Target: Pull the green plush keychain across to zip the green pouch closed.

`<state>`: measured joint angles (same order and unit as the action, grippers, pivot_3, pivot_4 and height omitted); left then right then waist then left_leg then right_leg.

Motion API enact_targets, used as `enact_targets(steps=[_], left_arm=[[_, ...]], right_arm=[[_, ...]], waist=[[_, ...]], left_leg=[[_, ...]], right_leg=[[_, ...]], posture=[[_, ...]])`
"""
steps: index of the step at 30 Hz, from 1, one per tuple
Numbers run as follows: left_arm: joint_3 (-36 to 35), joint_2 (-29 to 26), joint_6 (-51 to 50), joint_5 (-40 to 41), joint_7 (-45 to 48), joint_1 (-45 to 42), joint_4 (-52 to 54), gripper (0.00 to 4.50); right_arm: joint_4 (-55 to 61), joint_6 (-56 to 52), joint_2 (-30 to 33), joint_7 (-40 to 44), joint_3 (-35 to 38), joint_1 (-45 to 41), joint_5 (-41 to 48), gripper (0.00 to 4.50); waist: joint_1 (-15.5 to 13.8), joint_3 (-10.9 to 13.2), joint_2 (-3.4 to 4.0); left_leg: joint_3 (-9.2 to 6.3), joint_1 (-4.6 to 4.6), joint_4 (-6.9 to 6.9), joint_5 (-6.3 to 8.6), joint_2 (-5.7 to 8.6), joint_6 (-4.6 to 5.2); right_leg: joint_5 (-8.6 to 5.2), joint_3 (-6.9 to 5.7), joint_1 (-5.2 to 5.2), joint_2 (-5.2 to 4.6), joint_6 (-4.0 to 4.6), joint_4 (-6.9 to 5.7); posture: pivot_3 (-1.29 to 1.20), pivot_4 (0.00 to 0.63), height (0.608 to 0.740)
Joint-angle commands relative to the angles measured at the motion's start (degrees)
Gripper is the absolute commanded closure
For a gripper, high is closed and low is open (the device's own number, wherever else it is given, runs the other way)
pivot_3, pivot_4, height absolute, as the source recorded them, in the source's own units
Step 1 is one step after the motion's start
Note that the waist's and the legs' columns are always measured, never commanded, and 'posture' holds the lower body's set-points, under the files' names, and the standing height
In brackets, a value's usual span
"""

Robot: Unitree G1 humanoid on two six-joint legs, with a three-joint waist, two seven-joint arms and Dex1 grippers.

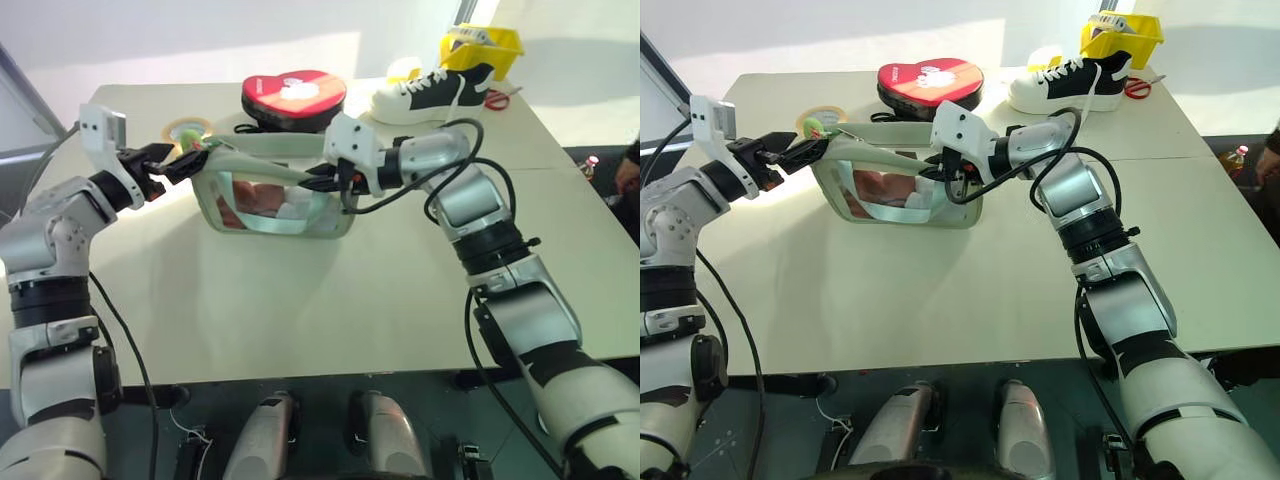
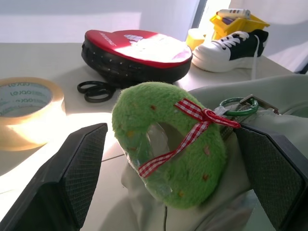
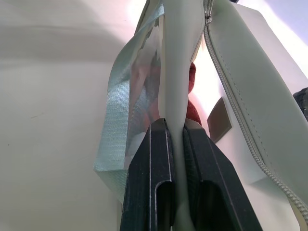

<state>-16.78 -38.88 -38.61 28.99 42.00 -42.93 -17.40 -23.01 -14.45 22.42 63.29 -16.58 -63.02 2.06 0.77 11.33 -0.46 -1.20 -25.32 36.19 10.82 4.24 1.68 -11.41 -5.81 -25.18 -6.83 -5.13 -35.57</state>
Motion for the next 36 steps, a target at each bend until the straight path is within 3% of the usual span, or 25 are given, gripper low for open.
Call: enact_targets(steps=[1,8,9,18,27,30,34,36], left_arm=[[1.5,-0.8,1.1,-0.8,1.8,-1.4,-0.3,0.85],[3.6,-1.7,1.0,-1.4,4.8,-0.8,0.3,4.38],[3.5,-1.8,1.4,-1.6,4.7,-1.2,0.1,4.47],[4.6,-0.3,0.5,0.8,5.6,-10.4,4.7,4.47],[15.8,-1.3,4.6,-6.3,10.4,-4.8,10.1,4.47],[15.0,-2.0,4.7,-5.5,12.1,-5.0,10.0,3.65],[13.2,-4.4,5.3,-6.3,12.0,-8.3,7.7,1.85],[11.9,-7.5,5.4,-5.6,14.7,-8.3,7.7,1.85]], right_arm=[[3.2,0.1,-0.1,-0.4,1.3,-0.9,0.5,4.5],[3.5,-0.2,0.2,-0.7,1.6,-1.0,0.5,4.5],[3.5,-0.2,0.2,-0.7,1.6,-1.0,0.5,4.5],[2.8,0.4,0.3,-1.2,1.7,-1.1,0.3,4.5],[2.8,0.5,0.3,-1.8,1.8,-1.1,0.2,4.5],[3.2,0.3,0.4,-1.9,2.0,-0.9,0.1,4.5],[2.8,0.4,0.4,-2.2,2.0,-1.0,-0.1,4.5],[2.7,0.5,0.5,-2.3,2.0,-1.0,-0.1,4.5]], waist=[[-0.1,0.0,-0.01],[0.0,0.0,-0.01],[-0.1,0.0,-0.01],[-0.1,0.0,-0.04],[0.3,0.0,-0.03],[0.2,0.0,-0.03],[0.1,0.0,-0.04],[0.1,0.0,-0.04]], left_leg=[[0.0,0.0,0.01,0.0,0.0,0.0],[0.0,0.01,0.03,0.0,0.0,0.0],[0.01,0.01,0.03,0.0,0.0,0.0],[0.0,-0.03,0.05,0.0,0.01,0.0],[0.21,0.02,0.01,-0.02,-0.02,0.02],[0.23,0.03,0.03,-0.02,-0.04,0.02],[0.23,0.03,0.05,-0.02,-0.03,0.02],[0.23,0.02,0.06,-0.02,-0.03,0.03]], right_leg=[[0.0,0.0,0.01,0.0,0.0,0.0],[0.02,0.0,0.02,0.0,0.03,0.0],[0.02,0.01,0.02,0.0,0.03,-0.01],[0.02,0.01,0.01,0.0,0.03,0.02],[0.02,0.27,-0.14,0.04,0.04,-0.19],[0.02,0.29,-0.16,0.04,0.04,-0.23],[0.02,0.29,-0.16,0.04,0.04,-0.23],[0.01,0.29,-0.16,0.04,0.04,-0.23]], posture=[[0.0,0.15,0.74],[0.0,0.15,0.74],[0.0,0.15,0.74],[0.0,0.15,0.74],[0.0,0.15,0.74],[0.0,0.15,0.74],[0.0,0.15,0.74],[0.0,0.15,0.74]])
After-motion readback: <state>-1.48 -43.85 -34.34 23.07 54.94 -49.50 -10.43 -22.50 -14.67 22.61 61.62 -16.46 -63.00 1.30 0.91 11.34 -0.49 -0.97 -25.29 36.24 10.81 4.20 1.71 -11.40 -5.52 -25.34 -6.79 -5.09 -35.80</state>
